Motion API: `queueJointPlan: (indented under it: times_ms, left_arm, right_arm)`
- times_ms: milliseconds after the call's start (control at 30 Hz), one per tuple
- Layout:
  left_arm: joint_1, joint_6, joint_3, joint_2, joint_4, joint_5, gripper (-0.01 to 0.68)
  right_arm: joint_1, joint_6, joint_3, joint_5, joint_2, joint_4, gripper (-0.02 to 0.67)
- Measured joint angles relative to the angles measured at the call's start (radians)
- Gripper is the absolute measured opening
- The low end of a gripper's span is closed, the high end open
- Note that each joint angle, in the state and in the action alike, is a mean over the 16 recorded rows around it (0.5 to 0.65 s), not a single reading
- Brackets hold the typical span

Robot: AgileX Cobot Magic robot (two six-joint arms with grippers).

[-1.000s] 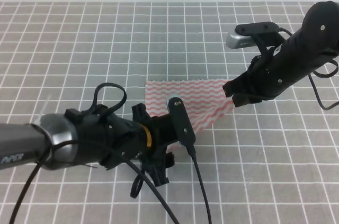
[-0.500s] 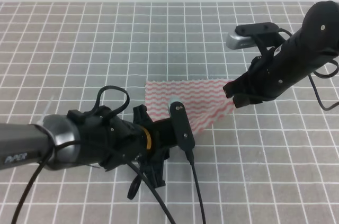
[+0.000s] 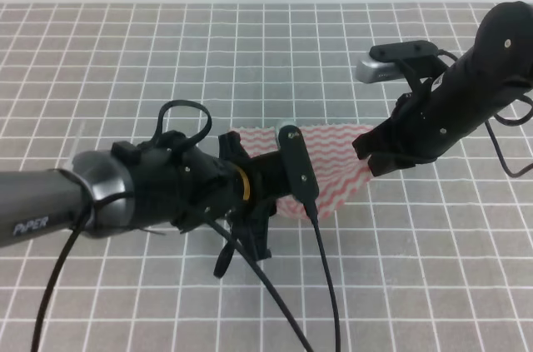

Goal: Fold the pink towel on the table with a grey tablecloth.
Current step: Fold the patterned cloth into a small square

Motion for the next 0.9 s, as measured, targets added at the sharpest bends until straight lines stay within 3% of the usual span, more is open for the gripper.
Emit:
queueJointPlan:
  times_ms: [900]
  left_arm:
    - [0.042,-0.056,-0.030,0.026,0.000,-0.053,-0.002]
  right_arm:
    - [0.001,0.003,0.000,0.037,0.019,-0.040,-0.016]
